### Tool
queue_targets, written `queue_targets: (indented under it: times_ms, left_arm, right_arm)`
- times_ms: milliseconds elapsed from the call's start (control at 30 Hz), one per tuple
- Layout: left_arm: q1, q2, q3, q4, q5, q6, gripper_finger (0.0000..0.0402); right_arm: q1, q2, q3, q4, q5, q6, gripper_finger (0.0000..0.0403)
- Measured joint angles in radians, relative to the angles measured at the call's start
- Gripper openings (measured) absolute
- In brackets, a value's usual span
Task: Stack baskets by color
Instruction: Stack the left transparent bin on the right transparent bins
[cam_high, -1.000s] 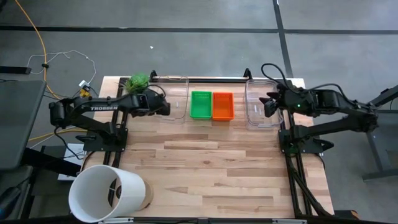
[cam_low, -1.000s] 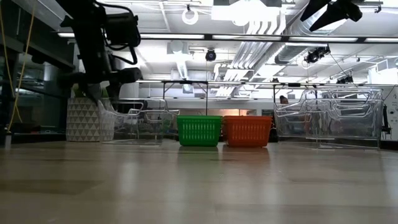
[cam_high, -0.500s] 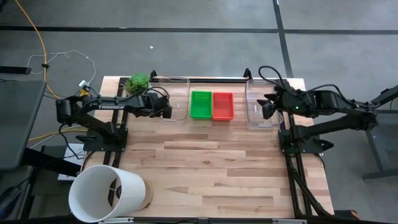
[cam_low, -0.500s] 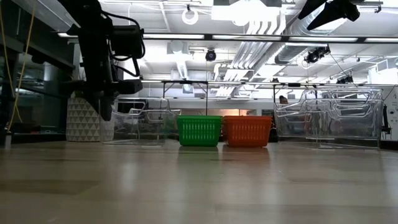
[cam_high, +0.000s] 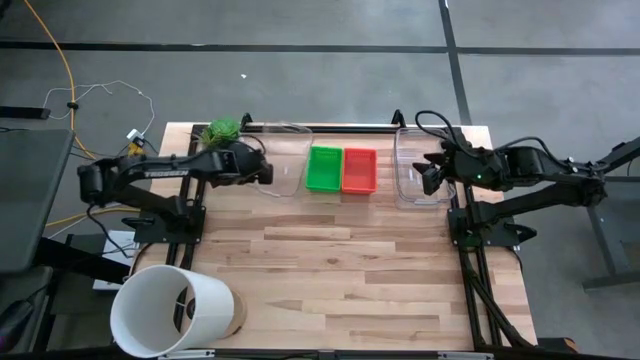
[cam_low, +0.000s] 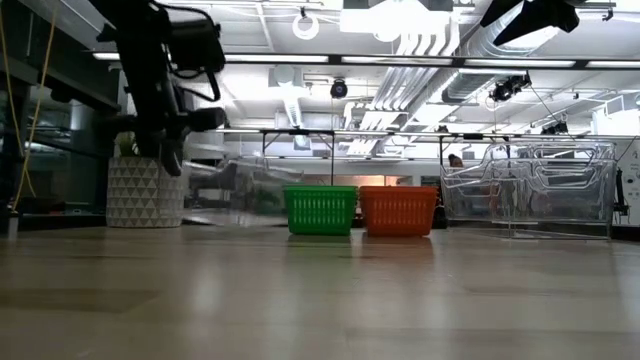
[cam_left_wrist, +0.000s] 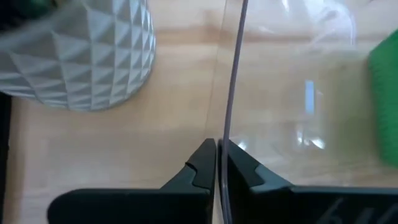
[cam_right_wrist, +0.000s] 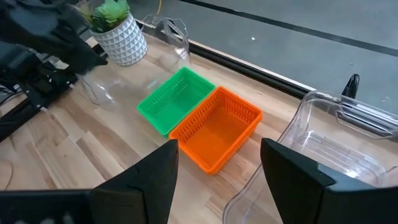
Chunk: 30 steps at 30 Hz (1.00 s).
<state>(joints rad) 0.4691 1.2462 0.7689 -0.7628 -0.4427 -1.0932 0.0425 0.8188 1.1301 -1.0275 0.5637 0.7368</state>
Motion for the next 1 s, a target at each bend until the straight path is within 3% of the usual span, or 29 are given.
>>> queue_targets:
  times_ms: [333, 533, 700, 900, 1000]
  left_arm:
    - [0.0, -0.286, 0.002, 0.025, -0.07, -0.03, 0.0]
    - [-0.037, -0.377, 0.003, 0.289, -0.07, -0.008, 0.0]
    - [-0.097, -0.323, 0.004, 0.548, -0.071, 0.011, 0.0]
    - [-0.169, -0.15, 0.004, 0.747, -0.057, -0.049, 0.0]
    - [-0.199, -0.051, 0.004, 0.958, -0.029, -0.071, 0.0]
  right_arm:
    - [0.0, 0.0, 0.0, 0.001, 0.013, 0.0, 0.0213]
    - [0.0, 0.0, 0.0, 0.078, 0.039, -0.014, 0.0213]
    - [0.0, 0.0, 0.0, 0.258, 0.03, -0.09, 0.0213]
    - [0.0, -0.009, 0.0, 0.599, -0.028, -0.228, 0.0213]
    - [0.0, -0.011, 0.0, 0.759, -0.081, -0.289, 0.0213]
